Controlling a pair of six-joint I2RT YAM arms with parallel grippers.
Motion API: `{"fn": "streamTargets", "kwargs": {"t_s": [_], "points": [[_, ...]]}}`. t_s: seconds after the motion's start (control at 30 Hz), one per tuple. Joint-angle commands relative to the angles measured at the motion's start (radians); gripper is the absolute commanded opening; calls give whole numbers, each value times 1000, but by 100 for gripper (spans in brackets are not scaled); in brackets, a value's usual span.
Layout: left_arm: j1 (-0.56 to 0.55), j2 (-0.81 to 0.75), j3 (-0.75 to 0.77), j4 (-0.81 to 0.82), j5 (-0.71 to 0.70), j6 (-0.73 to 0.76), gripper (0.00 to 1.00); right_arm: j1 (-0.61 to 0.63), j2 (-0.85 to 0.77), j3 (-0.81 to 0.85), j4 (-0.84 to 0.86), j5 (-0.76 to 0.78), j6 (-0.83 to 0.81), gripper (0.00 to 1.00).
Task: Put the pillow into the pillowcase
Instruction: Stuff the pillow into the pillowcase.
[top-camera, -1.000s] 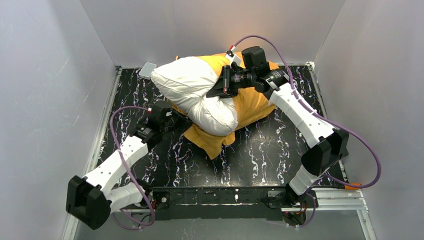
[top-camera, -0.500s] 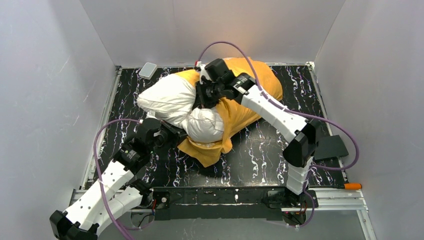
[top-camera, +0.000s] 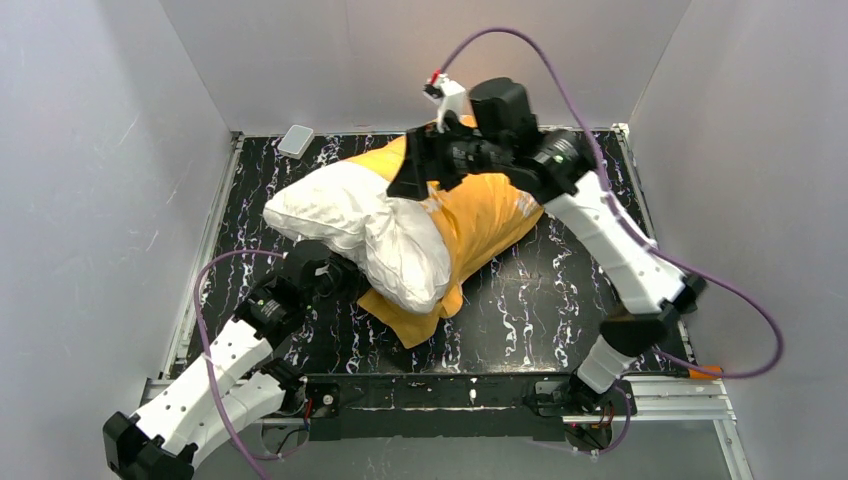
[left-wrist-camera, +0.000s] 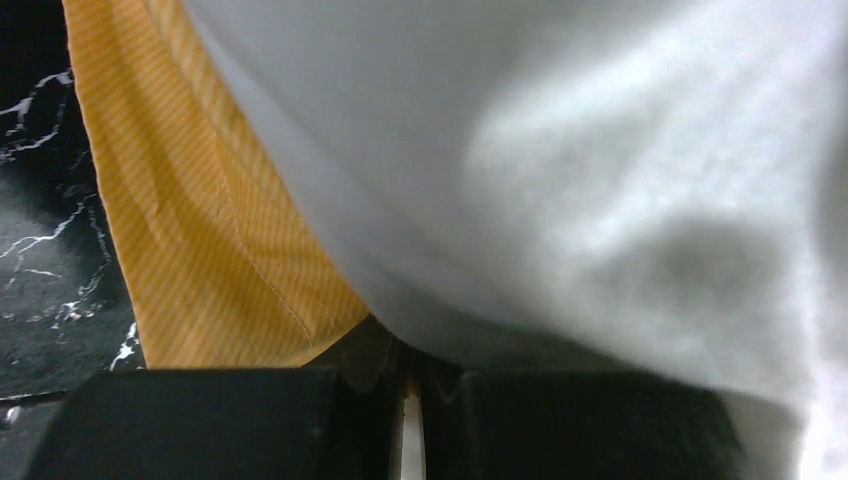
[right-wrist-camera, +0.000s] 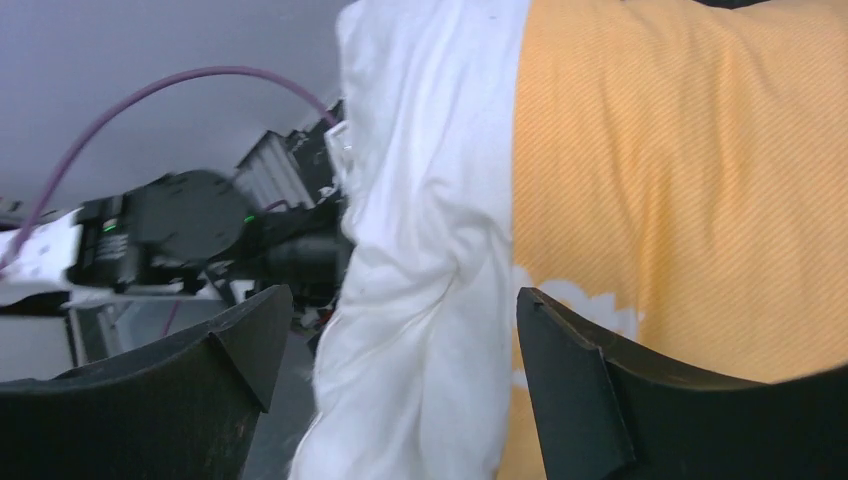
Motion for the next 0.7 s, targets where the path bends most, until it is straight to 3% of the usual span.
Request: {"fn": "streamTargets", "kwargs": {"t_s": [0.0, 0.13, 0.2, 0.3, 0.47, 0.6, 0.67], "points": [[-2, 44, 17, 60, -23, -19, 0, -9, -209, -197, 162, -178, 79, 89], [24, 99, 58, 73, -38, 15, 0, -10, -279, -326, 127, -331, 78, 70], [41, 132, 85, 79, -23, 35, 0, -6, -300, -390, 118, -424, 77, 55], [56, 186, 133, 87, 29, 66, 0, 29, -327, -484, 107, -467, 62, 45], [63, 245, 185, 105, 75, 91, 0, 165, -314, -598, 114, -402, 25, 27], [63, 254, 218, 79, 97, 118, 0, 184, -262, -614, 98, -240, -14, 8], [63, 243, 224, 64, 106, 123, 0, 184, -224, -590, 92, -163, -42, 3]]}}
